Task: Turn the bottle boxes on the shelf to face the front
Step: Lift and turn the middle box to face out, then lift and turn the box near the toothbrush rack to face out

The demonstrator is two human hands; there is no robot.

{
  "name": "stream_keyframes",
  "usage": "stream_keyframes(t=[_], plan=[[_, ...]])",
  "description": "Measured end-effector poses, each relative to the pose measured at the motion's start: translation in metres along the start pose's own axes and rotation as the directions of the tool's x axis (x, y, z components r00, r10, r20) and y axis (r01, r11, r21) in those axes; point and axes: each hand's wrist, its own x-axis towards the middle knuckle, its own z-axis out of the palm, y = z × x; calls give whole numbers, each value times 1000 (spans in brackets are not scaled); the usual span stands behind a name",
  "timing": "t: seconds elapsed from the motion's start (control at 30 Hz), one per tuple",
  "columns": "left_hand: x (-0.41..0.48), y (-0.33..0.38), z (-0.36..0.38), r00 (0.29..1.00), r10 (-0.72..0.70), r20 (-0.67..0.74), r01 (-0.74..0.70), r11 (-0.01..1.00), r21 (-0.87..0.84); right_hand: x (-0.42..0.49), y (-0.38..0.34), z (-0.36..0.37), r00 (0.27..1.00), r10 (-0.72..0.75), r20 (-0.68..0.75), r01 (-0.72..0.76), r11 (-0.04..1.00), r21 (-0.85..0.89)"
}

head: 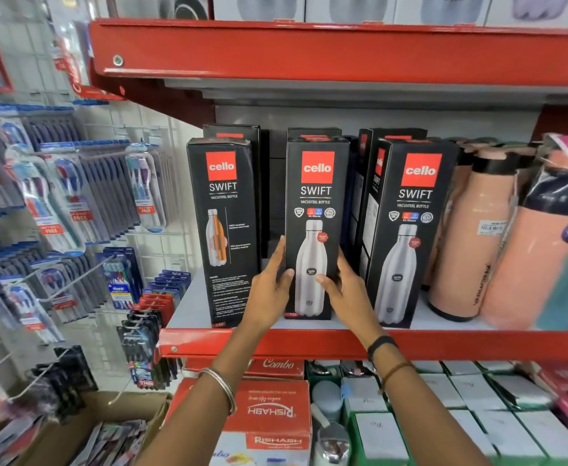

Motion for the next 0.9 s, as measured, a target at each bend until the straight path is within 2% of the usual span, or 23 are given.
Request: stream_keyframes(t=[0.1,0.17,0.23,0.3,0.37,0.43,0.5,0.6,0.77,0.9], plan=[[-11,2,0,999,-5,39,7,999,-51,-8,0,4,998,-15,-58,17,999,46],[-28,12,-5,999,39,-5,-39,995,-93,-21,-8,10,982,-17,-188,30,997,66],[-46,24,-16,966,164,-199,-180,981,-70,-39,-24,19,921,-94,-378,122,991,50],[-58,29,-30,868,300,-395,-317,948,22,-53,-44,34,864,-204,-461,245,969,30],[-62,23,-44,807,322,-495,-324,942,85,-57,-63,54,881,-254,-399,295,954,44],[-60,11,-56,831,185,-525,-201,979,27,-52,-79,76,943,-201,-265,229,970,78],[-60,0,-65,888,9,-459,-62,993,-102,-44,-89,97,981,-124,-149,131,990,43],[-63,-14,-74,944,-137,-300,45,955,-294,-31,-97,119,998,-3,-60,1,999,-37],[-64,-20,-93,970,-177,-167,101,917,-385,-23,-104,138,983,107,-150,-127,983,-129],[-62,-24,-113,989,-133,-65,111,957,-270,-18,-104,139,965,168,-201,-186,980,-73]])
